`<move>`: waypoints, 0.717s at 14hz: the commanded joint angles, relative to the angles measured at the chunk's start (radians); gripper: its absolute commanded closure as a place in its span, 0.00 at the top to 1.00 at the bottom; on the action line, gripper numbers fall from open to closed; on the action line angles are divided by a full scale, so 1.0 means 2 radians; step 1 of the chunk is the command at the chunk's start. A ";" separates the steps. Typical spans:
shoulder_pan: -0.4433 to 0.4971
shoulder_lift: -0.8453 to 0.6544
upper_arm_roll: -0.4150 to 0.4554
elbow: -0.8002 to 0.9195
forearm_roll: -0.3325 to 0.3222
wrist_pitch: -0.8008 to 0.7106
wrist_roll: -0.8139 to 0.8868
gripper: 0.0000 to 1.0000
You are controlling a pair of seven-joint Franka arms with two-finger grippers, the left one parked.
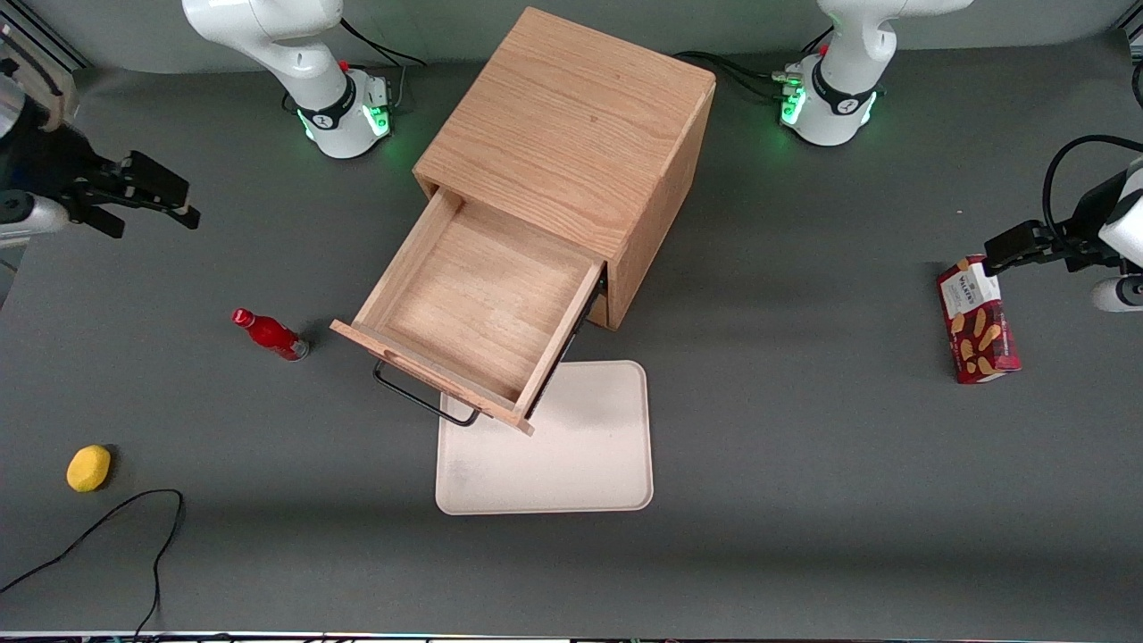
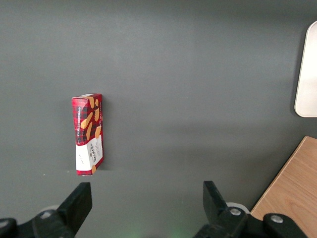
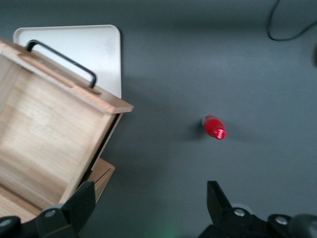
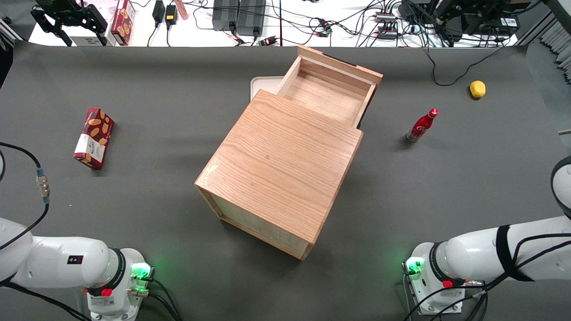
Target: Open upper drawer
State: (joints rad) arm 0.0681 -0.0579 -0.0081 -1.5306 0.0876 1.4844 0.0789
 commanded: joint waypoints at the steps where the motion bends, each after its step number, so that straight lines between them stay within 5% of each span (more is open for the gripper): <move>1: -0.032 -0.013 0.006 -0.028 -0.004 0.017 0.009 1.00; 10: -0.039 -0.006 -0.014 -0.072 -0.006 0.082 0.006 1.00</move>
State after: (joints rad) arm -0.0161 -0.0604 -0.0232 -1.6561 0.0875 1.6288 0.0788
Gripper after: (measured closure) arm 0.000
